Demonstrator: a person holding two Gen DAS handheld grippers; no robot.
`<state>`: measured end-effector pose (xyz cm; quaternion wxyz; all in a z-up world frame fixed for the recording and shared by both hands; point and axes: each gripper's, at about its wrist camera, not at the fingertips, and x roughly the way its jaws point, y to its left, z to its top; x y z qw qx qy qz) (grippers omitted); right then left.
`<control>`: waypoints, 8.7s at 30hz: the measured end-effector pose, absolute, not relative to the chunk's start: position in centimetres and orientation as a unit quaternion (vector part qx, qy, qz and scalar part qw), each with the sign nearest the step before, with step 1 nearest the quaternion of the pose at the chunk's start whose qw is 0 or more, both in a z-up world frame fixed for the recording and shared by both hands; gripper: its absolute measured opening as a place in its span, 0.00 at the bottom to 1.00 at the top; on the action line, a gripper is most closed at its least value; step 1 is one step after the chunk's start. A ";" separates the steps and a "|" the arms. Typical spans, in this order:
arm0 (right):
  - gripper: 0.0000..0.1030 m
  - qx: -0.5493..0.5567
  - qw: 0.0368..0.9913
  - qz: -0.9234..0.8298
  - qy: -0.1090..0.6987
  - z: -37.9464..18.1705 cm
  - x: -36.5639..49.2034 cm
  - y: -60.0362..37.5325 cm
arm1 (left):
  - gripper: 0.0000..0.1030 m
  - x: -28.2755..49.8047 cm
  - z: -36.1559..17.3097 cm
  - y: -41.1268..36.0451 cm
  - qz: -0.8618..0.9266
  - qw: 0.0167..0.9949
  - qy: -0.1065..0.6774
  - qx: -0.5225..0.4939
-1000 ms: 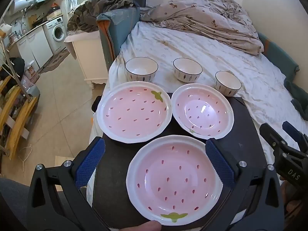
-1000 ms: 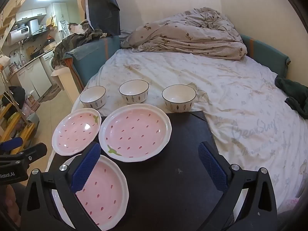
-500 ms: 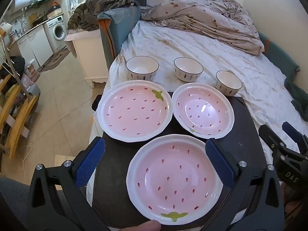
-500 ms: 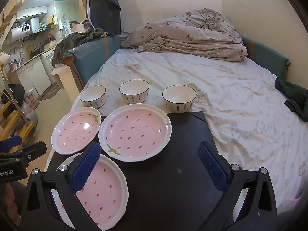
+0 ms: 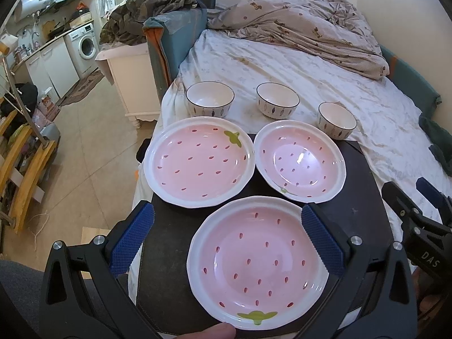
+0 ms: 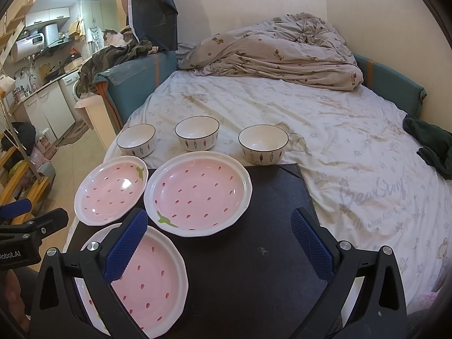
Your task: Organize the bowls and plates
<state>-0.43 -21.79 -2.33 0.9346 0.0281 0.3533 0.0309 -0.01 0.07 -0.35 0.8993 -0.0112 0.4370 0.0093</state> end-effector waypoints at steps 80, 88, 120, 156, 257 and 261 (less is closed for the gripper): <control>0.98 0.201 0.834 0.077 0.508 -8.4 7.0 -27.2 | 1.00 2.1 -1.6 1.8 0.043 0.865 0.498 -0.039; 0.69 0.259 0.772 0.044 0.578 -13.8 11.3 -28.6 | 1.00 4.0 -2.6 4.6 0.063 0.838 0.538 -0.062; 0.12 0.259 0.747 -0.010 0.613 -15.8 8.7 -38.9 | 0.99 6.8 -3.8 -1.3 0.008 0.816 0.578 -0.024; 0.46 0.405 0.725 0.014 0.557 -16.0 9.3 -44.5 | 0.56 18.7 -14.4 -13.6 -0.062 0.716 0.692 -0.076; 0.20 0.151 0.741 0.192 0.625 -12.0 4.8 -20.7 | 0.24 0.8 -8.3 2.6 -0.054 0.788 0.610 -0.065; 0.20 0.147 0.739 0.195 0.627 -12.2 4.4 -20.0 | 0.25 0.7 -8.7 3.0 -0.048 0.786 0.613 -0.067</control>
